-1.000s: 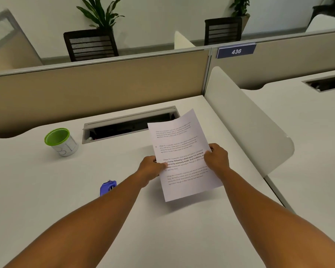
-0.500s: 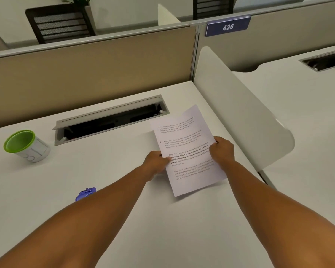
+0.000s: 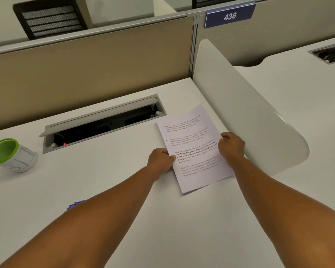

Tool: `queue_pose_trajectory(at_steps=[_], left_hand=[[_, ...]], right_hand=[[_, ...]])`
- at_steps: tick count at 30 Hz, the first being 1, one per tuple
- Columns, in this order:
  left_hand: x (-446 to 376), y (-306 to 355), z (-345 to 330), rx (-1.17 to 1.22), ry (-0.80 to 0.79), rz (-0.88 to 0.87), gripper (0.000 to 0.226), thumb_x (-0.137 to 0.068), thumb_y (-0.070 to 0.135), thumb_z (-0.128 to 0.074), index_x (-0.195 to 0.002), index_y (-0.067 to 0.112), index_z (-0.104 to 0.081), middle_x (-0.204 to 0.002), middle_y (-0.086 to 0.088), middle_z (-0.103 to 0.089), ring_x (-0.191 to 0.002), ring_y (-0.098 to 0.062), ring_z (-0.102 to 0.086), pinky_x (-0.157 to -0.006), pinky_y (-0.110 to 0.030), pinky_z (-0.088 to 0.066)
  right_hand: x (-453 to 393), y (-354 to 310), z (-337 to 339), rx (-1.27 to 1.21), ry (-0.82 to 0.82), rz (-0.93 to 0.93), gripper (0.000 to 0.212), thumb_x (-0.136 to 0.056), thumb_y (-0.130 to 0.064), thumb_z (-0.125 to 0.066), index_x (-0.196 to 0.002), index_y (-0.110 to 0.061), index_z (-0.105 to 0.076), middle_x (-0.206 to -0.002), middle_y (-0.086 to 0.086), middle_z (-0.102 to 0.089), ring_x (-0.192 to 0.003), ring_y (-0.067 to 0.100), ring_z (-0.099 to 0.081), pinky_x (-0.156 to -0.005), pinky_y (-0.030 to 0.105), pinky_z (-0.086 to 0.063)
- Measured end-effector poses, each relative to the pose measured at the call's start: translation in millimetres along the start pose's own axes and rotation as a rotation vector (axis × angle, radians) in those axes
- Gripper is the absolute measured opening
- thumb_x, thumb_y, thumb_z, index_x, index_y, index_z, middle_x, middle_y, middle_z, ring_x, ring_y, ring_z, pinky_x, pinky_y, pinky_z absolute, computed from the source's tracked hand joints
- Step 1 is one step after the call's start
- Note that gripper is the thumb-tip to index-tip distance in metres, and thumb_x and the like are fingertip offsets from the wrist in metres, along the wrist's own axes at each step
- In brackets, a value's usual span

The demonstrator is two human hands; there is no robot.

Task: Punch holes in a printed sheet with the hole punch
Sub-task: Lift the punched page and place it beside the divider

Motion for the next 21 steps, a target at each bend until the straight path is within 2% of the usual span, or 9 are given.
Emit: queue_pose_trajectory(at_steps=[3, 9, 11, 13, 15, 17, 18, 19, 21], left_hand=[[-5, -1, -3, 0.087, 0.080, 0.028, 0.017, -0.084, 0.014, -0.070, -0.100, 0.016, -0.065, -0.095, -0.001, -0.073, -0.080, -0.019, -0.071, -0.076, -0.037, -0.062], [-8, -2, -4, 0.110, 0.205, 0.033, 0.030, -0.074, 0.020, -0.070, -0.102, 0.021, -0.060, -0.104, 0.000, -0.068, -0.091, -0.023, -0.071, -0.085, -0.039, -0.058], [-9, -1, -4, 0.104, 0.212, 0.041, 0.029, -0.073, 0.021, -0.070, -0.099, 0.023, -0.060, -0.106, 0.002, -0.067, -0.093, -0.023, -0.071, -0.087, -0.039, -0.058], [-9, -2, -4, 0.101, 0.214, 0.046, 0.028, -0.071, 0.021, -0.070, -0.097, 0.024, -0.061, -0.105, 0.004, -0.068, -0.093, -0.023, -0.071, -0.087, -0.039, -0.058], [-10, -2, -4, 0.108, 0.220, 0.049, 0.027, -0.070, 0.022, -0.071, -0.096, 0.024, -0.062, -0.105, 0.005, -0.068, -0.093, -0.022, -0.071, -0.087, -0.038, -0.058], [-10, -3, -4, 0.106, 0.223, 0.049, 0.026, -0.071, 0.022, -0.071, -0.095, 0.024, -0.061, -0.104, 0.005, -0.068, -0.094, -0.022, -0.071, -0.088, -0.038, -0.057], [-10, -2, -4, 0.101, 0.225, 0.051, 0.026, -0.072, 0.022, -0.071, -0.095, 0.025, -0.061, -0.104, 0.004, -0.068, -0.093, -0.021, -0.071, -0.088, -0.038, -0.057], [-10, -2, -4, 0.098, 0.228, 0.054, 0.025, -0.072, 0.022, -0.071, -0.095, 0.025, -0.061, -0.104, 0.004, -0.069, -0.093, -0.021, -0.071, -0.088, -0.038, -0.057], [-9, -1, -4, 0.090, 0.237, 0.058, 0.025, -0.073, 0.023, -0.071, -0.096, 0.025, -0.061, -0.103, 0.003, -0.070, -0.093, -0.021, -0.071, -0.089, -0.038, -0.057]], right_hand=[[-7, 0, -2, -0.019, -0.004, -0.031, 0.036, -0.087, -0.008, -0.047, -0.117, -0.016, -0.067, -0.118, 0.004, -0.068, -0.097, 0.019, -0.060, -0.081, 0.024, -0.043], [-16, -1, -3, 0.006, -0.009, 0.002, 0.039, -0.086, -0.004, -0.047, -0.119, -0.010, -0.067, -0.123, 0.007, -0.067, -0.114, 0.024, -0.060, -0.092, 0.022, -0.041], [-17, -2, -4, 0.043, -0.038, 0.052, 0.035, -0.082, 0.000, -0.045, -0.107, -0.003, -0.070, -0.110, 0.014, -0.069, -0.104, 0.032, -0.060, -0.088, 0.029, -0.046], [-17, -2, -6, 0.096, -0.061, 0.081, 0.019, -0.077, 0.002, -0.043, -0.080, 0.000, -0.061, -0.086, 0.015, -0.059, -0.081, 0.035, -0.051, -0.071, 0.029, -0.042], [-17, -5, -7, 0.134, -0.090, 0.082, 0.019, -0.079, 0.000, -0.044, -0.073, -0.017, -0.053, -0.090, 0.008, -0.051, -0.082, 0.027, -0.045, -0.071, 0.025, -0.035], [-16, -8, -8, 0.167, -0.107, 0.083, 0.022, -0.081, -0.004, -0.047, -0.071, -0.022, -0.054, -0.098, 0.009, -0.051, -0.087, 0.028, -0.047, -0.074, 0.026, -0.035], [-15, -8, -9, 0.181, -0.104, 0.083, 0.020, -0.082, -0.005, -0.048, -0.077, -0.020, -0.059, -0.102, 0.012, -0.054, -0.092, 0.031, -0.051, -0.076, 0.027, -0.037], [-15, -7, -10, 0.186, -0.096, 0.084, 0.022, -0.083, -0.006, -0.050, -0.095, -0.014, -0.067, -0.112, 0.014, -0.058, -0.103, 0.034, -0.055, -0.080, 0.029, -0.040], [-13, -7, -11, 0.184, -0.064, 0.063, 0.043, -0.085, -0.010, -0.053, -0.127, -0.008, -0.059, -0.133, 0.011, -0.057, -0.121, 0.031, -0.054, -0.092, 0.031, -0.044]])
Point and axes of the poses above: each hand's wrist, its own x-axis away from the middle knuckle, its own z-axis out of the back of the hand, y = z × x, the point moved 1 cm from there along -x, towards the middle knuckle
